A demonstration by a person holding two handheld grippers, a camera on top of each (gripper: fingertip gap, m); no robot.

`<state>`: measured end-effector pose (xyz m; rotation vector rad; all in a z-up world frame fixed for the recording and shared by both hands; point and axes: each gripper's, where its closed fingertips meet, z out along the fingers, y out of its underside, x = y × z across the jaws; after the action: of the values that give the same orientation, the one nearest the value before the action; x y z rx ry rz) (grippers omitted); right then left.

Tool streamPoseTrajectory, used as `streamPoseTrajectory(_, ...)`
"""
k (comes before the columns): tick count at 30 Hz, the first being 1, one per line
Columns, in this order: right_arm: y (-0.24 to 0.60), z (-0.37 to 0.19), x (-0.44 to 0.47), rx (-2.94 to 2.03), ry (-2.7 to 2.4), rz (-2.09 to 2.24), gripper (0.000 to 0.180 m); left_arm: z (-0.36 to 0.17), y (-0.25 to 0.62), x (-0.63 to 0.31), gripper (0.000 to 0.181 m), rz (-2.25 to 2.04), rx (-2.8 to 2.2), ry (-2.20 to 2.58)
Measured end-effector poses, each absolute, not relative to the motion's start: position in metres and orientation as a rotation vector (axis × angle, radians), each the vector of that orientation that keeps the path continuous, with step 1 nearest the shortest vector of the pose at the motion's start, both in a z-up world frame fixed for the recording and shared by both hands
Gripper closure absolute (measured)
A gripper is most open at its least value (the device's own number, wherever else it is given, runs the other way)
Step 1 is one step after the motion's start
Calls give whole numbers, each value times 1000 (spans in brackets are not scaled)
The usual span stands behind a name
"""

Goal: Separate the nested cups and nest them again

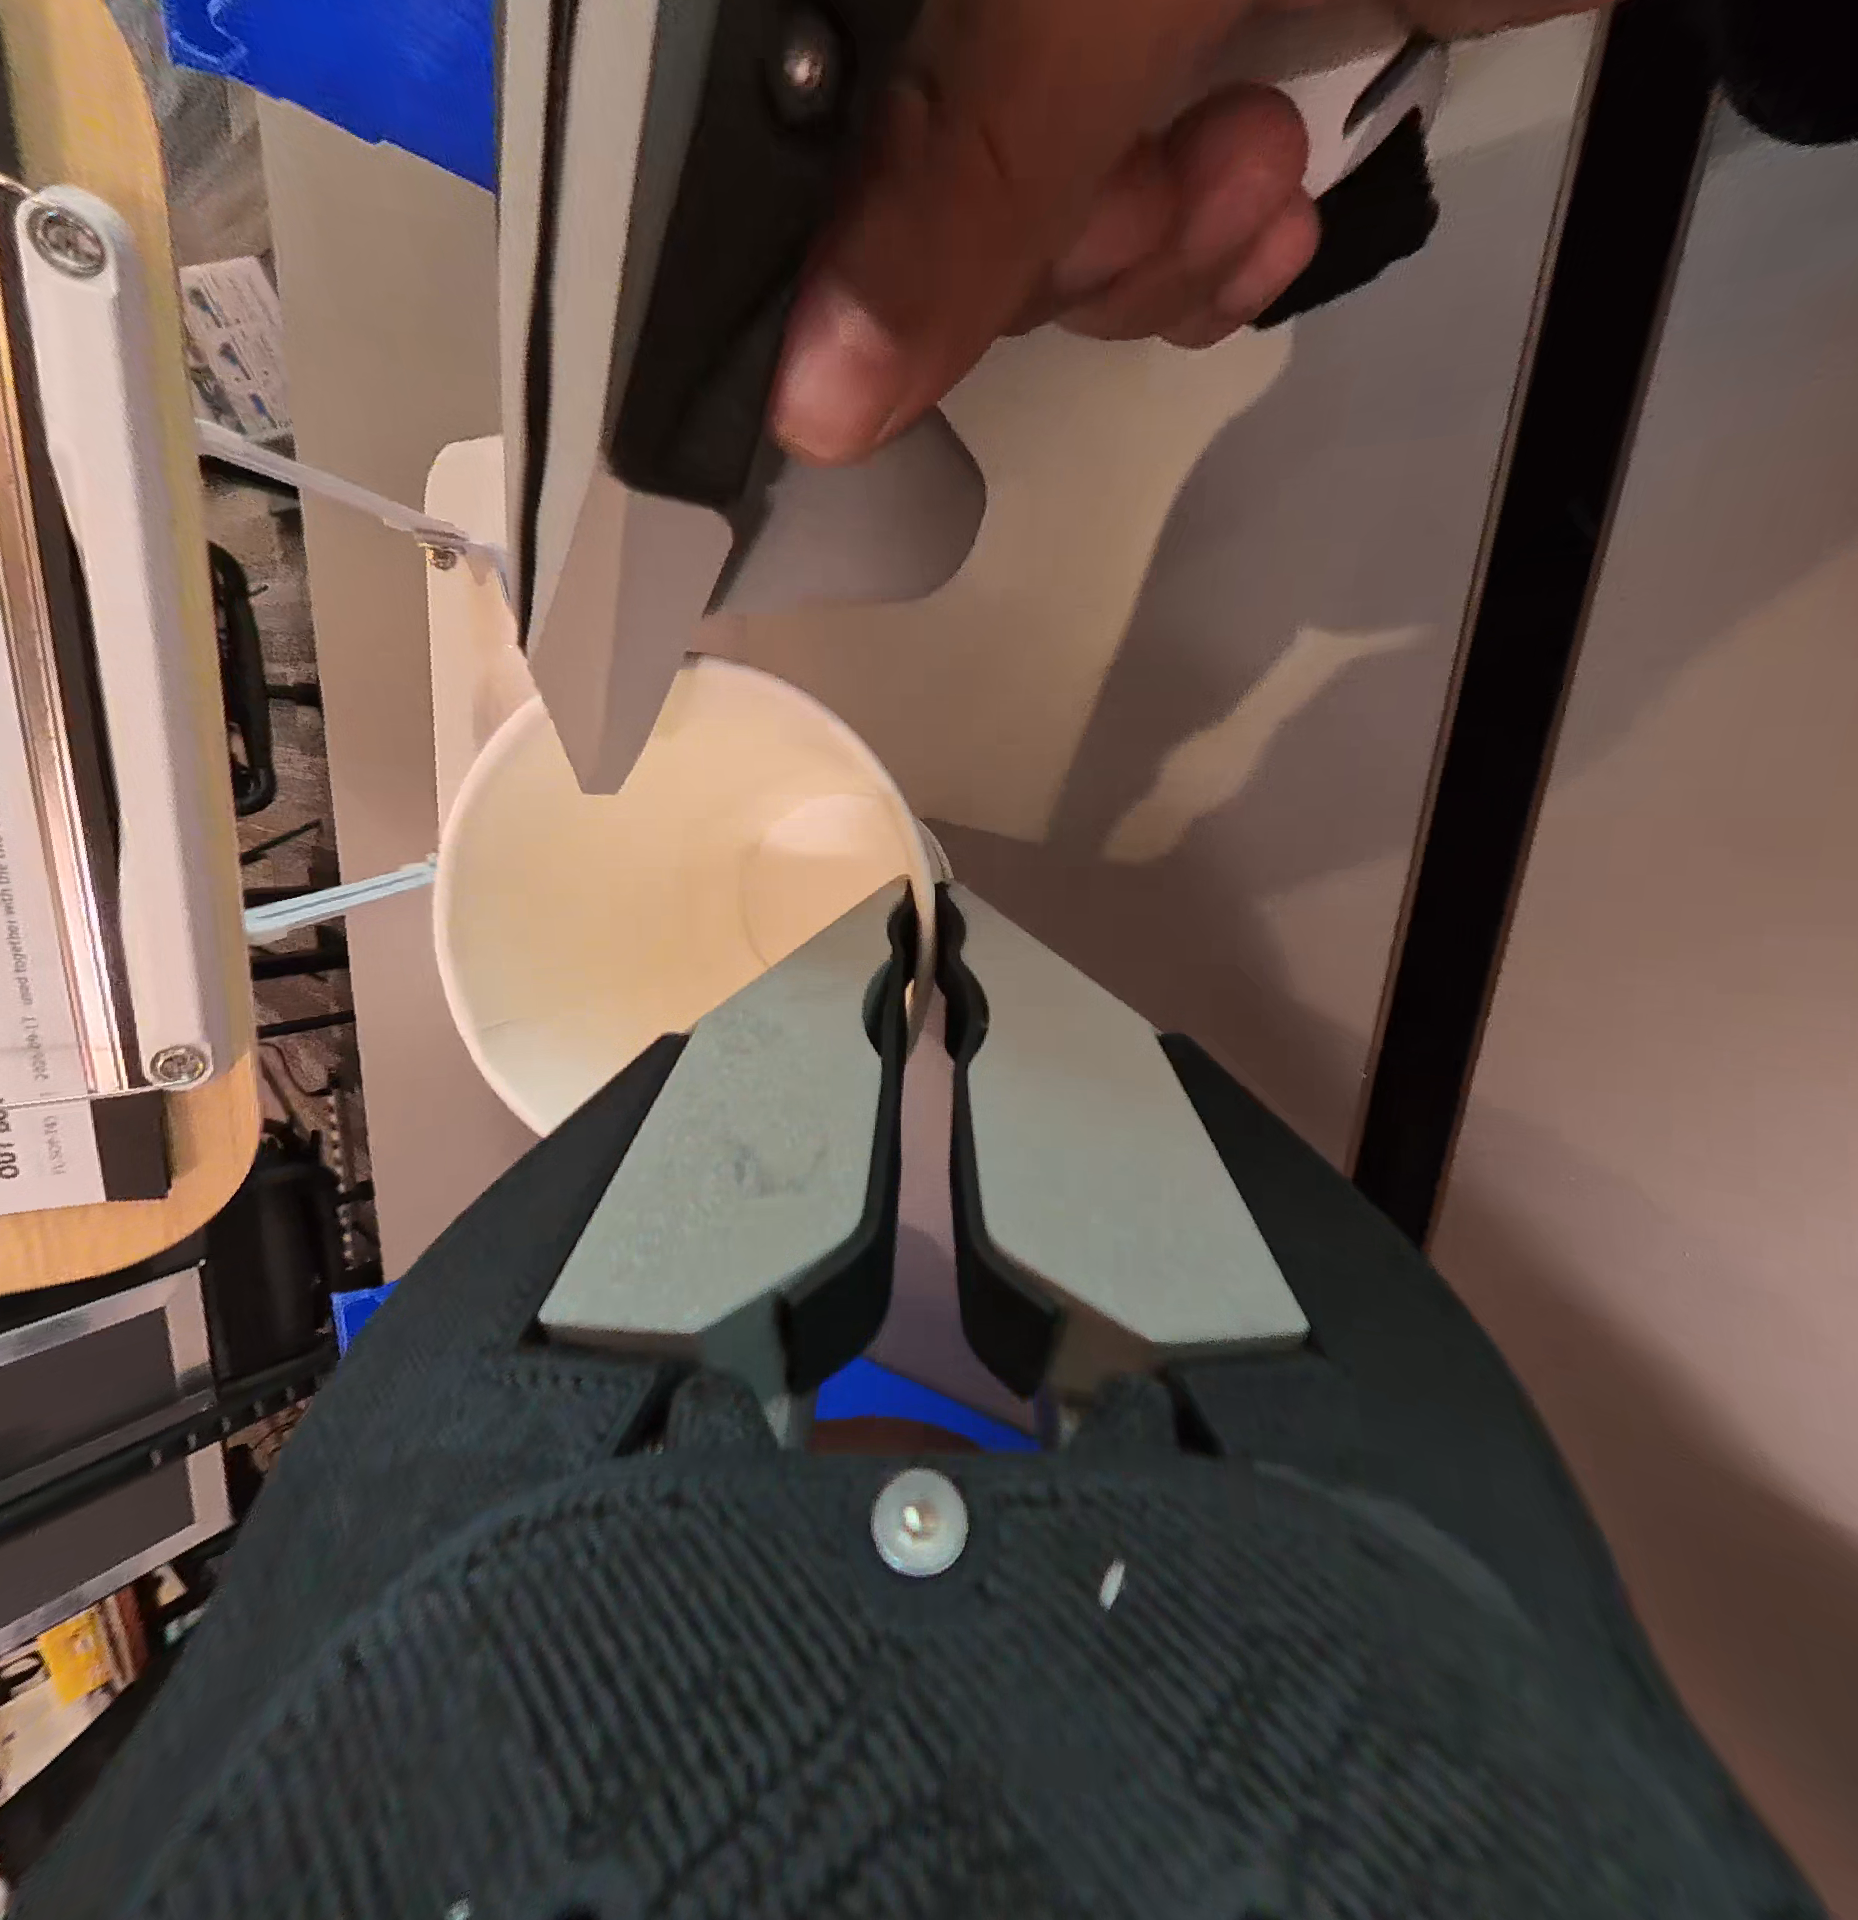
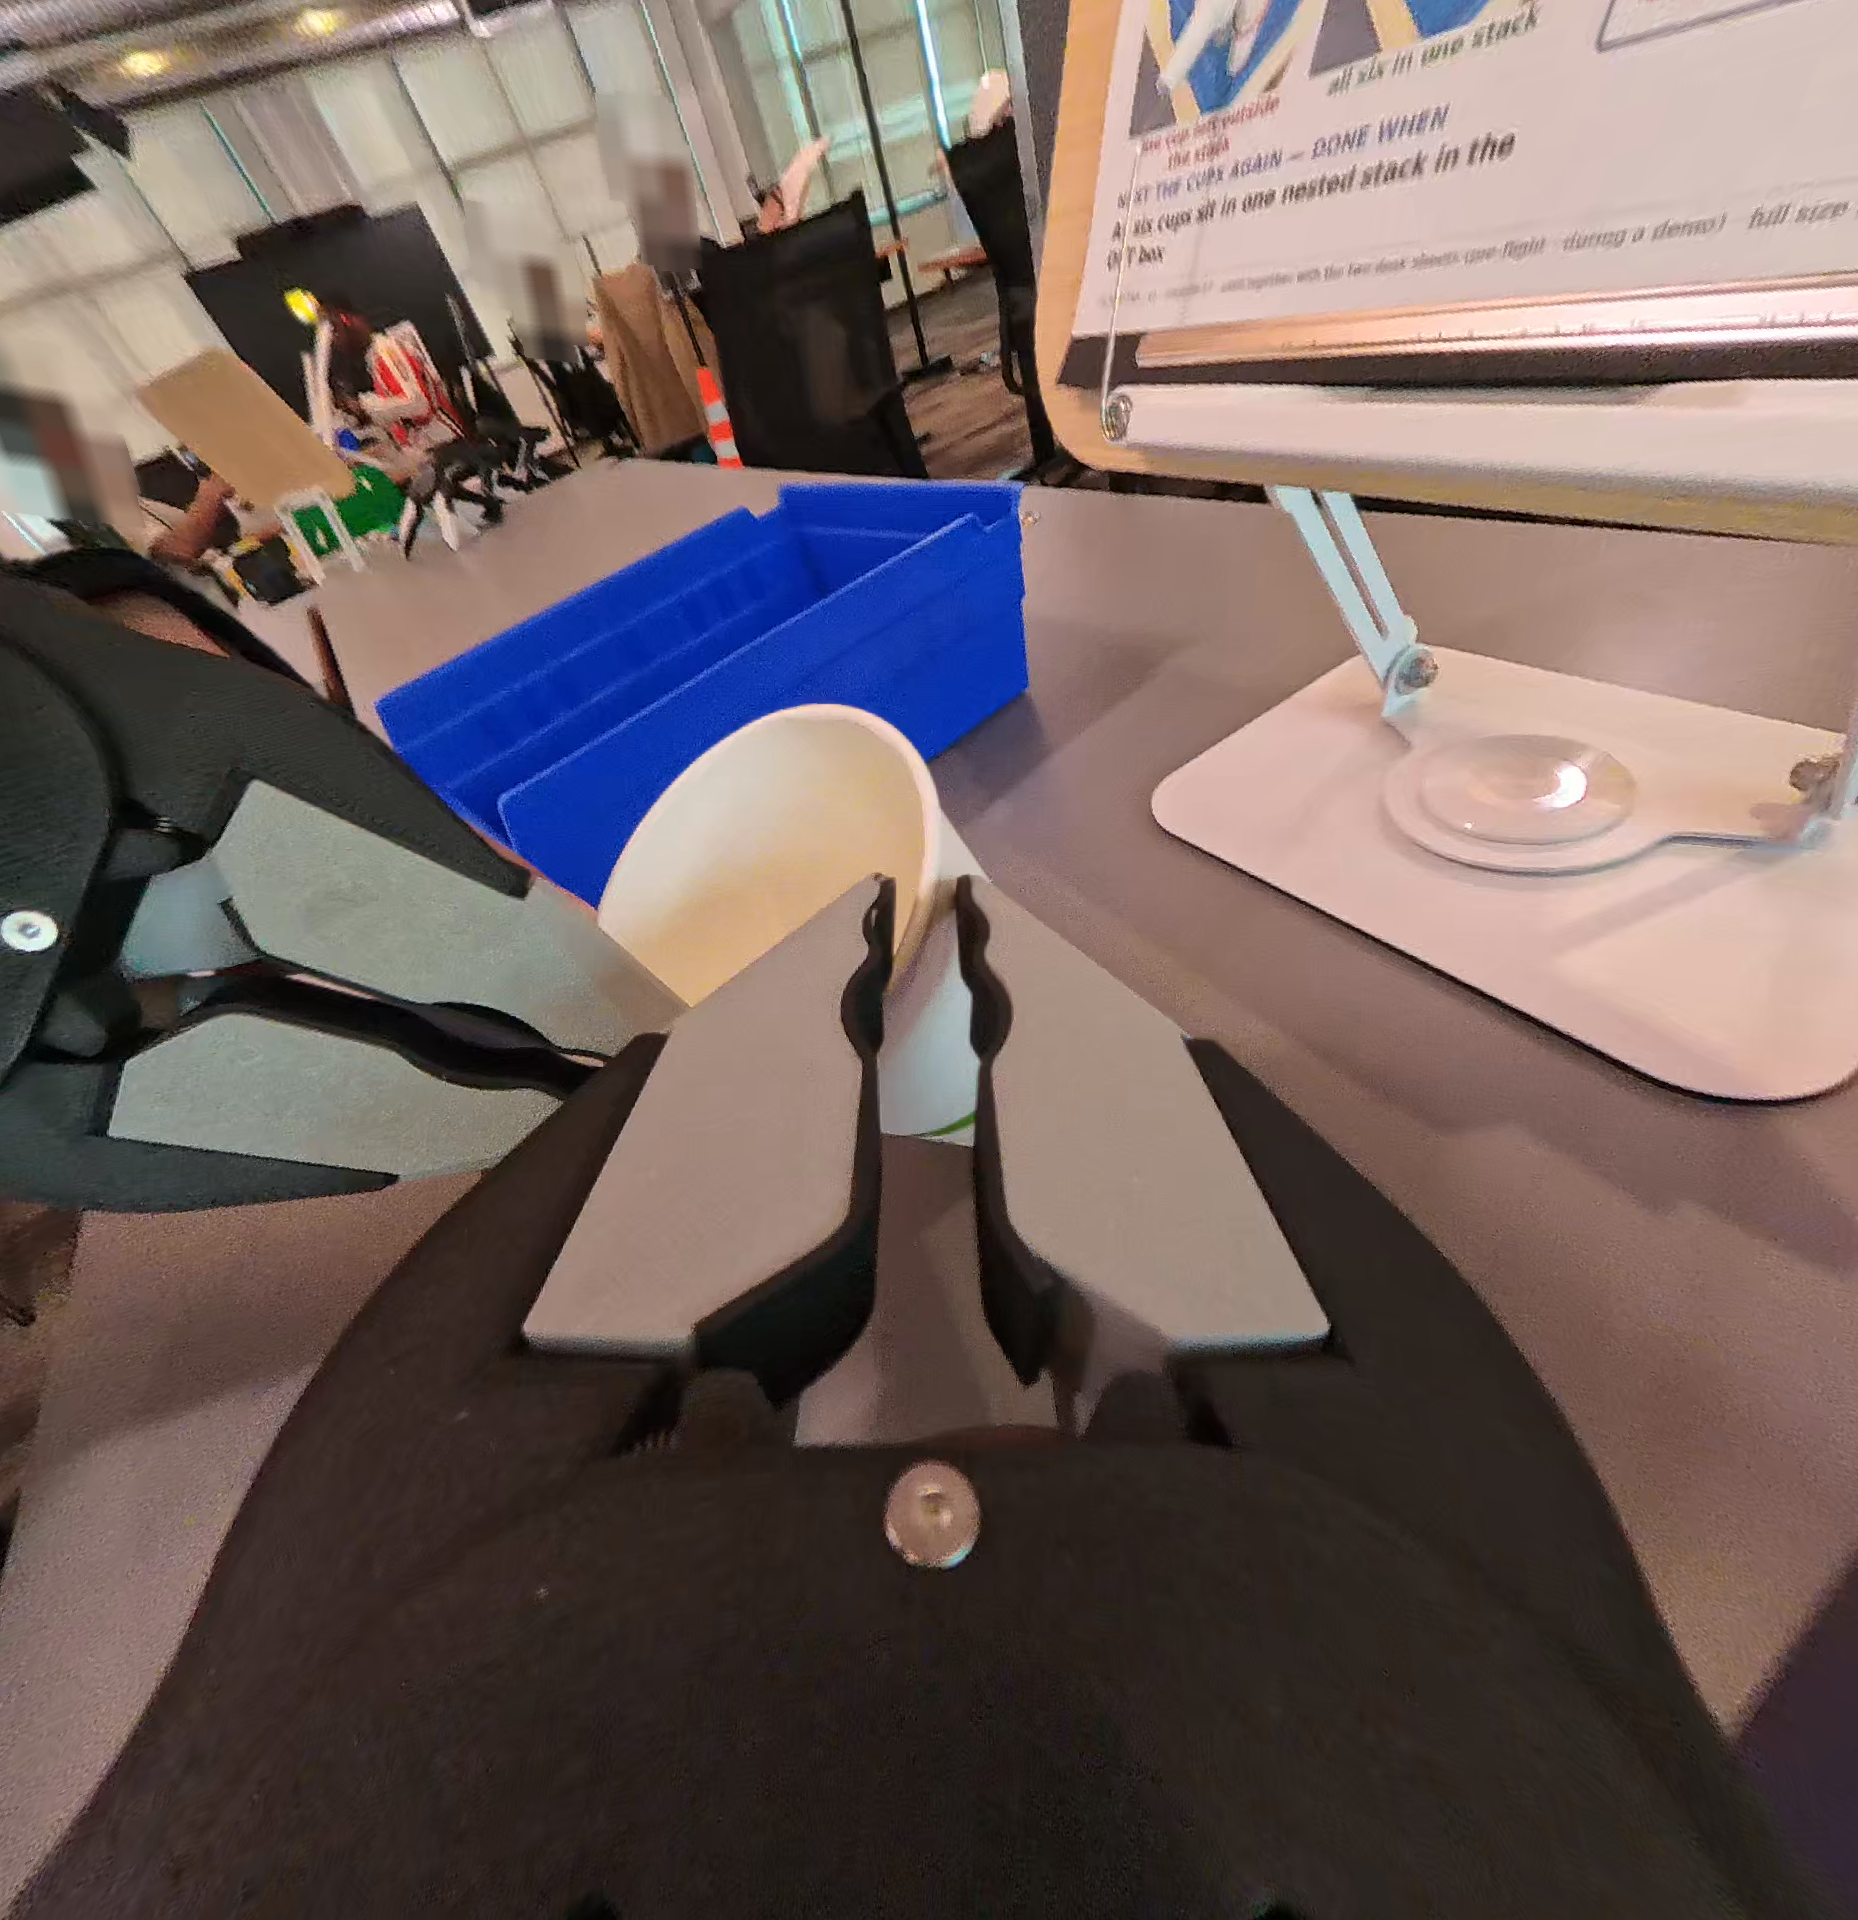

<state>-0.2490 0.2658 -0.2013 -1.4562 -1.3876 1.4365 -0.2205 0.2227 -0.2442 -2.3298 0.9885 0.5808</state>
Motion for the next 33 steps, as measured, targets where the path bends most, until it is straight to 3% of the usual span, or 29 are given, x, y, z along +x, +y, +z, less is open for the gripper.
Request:
streamPoseTrajectory(1,268,-203,-249,-1467,-1395,1402,172,-245,224,-220,181,594,-2325,989)
streamPoseTrajectory(11,290,-207,-247,-1520,-1320,1279,180,-231,235,-202,179,556,-2192,895)
streamPoseTrajectory(24,319,-194,-237,-1537,-1147,1290,180,-182,214,-219,181,48,-1931,422)
streamPoseTrajectory(33,348,-167,-217,-1461,-981,1235,180,-210,255,-255,181,4,-1838,149)
